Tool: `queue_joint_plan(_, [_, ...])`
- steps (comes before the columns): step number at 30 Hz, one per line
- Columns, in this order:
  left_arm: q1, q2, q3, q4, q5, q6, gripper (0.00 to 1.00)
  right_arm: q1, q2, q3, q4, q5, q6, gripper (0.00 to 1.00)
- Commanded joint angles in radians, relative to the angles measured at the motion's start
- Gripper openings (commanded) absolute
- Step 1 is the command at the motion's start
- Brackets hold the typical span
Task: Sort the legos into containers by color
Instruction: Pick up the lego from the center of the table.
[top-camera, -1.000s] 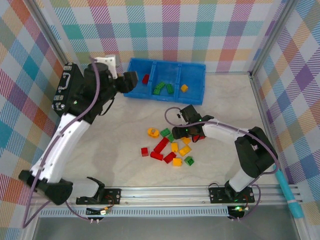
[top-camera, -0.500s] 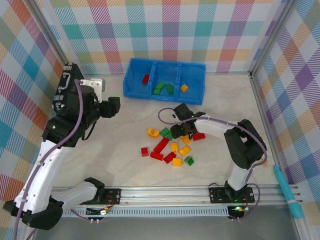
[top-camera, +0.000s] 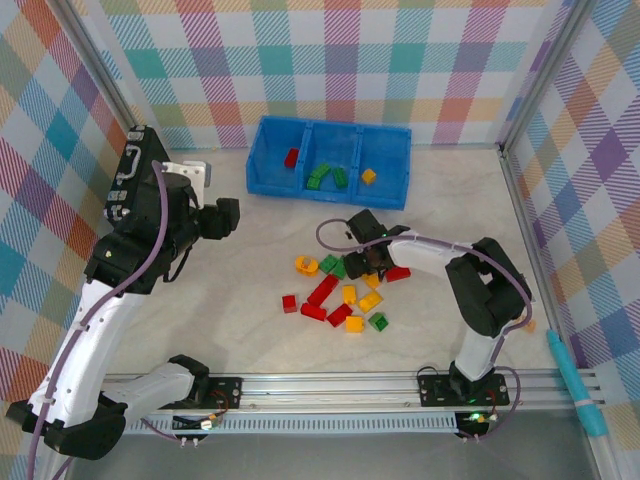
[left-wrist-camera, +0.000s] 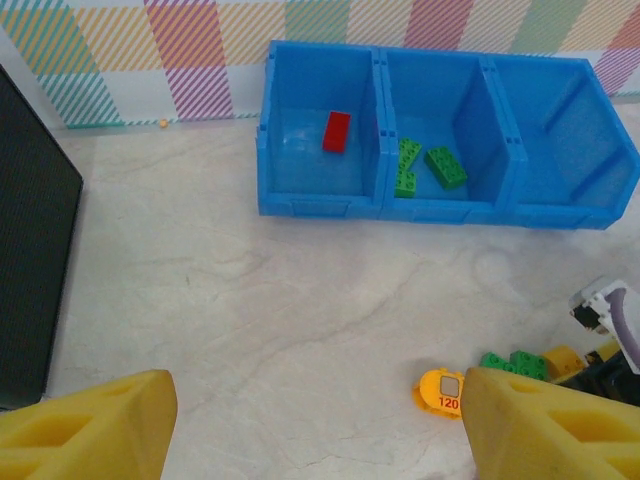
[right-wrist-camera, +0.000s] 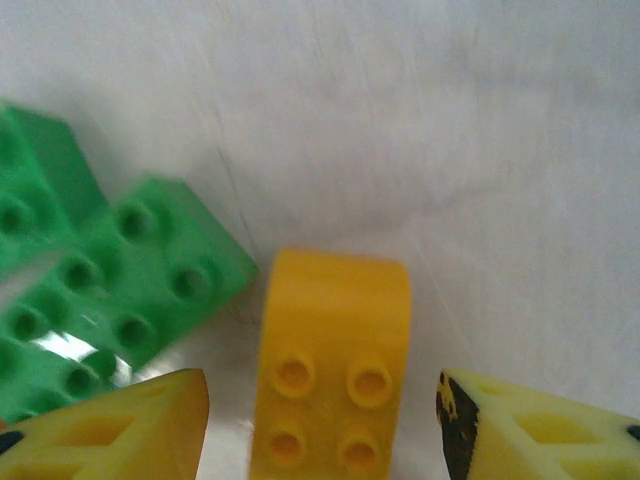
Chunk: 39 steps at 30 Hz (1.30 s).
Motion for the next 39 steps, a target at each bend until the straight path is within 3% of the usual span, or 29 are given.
queue_joint_plan(1, [0.011,-0.023,-0.012,-0.015,-0.010,0.015,0.75,0.004,-0.008,-0.028,-0.097,0.018,0.040,0.62])
queue_joint_plan(11, [0.011,-0.034,-0.021,-0.017,-0.006,0.010,0.76,0.004,0.042,0.028,-0.074,0.020,0.058,0.60])
queue_joint_plan(25, [0.011,-0.032,-0.090,-0.021,0.011,-0.009,0.77,0.004,0.114,0.106,-0.119,0.053,0.044,0.37])
queue_joint_plan(32, [0.011,-0.030,-0.255,0.004,0.017,-0.146,0.78,0.004,0.049,0.136,-0.198,0.077,0.066,0.32])
queue_joint_plan(39, [0.011,0.045,-0.385,0.076,0.141,-0.376,0.79,-0.010,0.016,0.310,-0.275,0.122,-0.004,0.33])
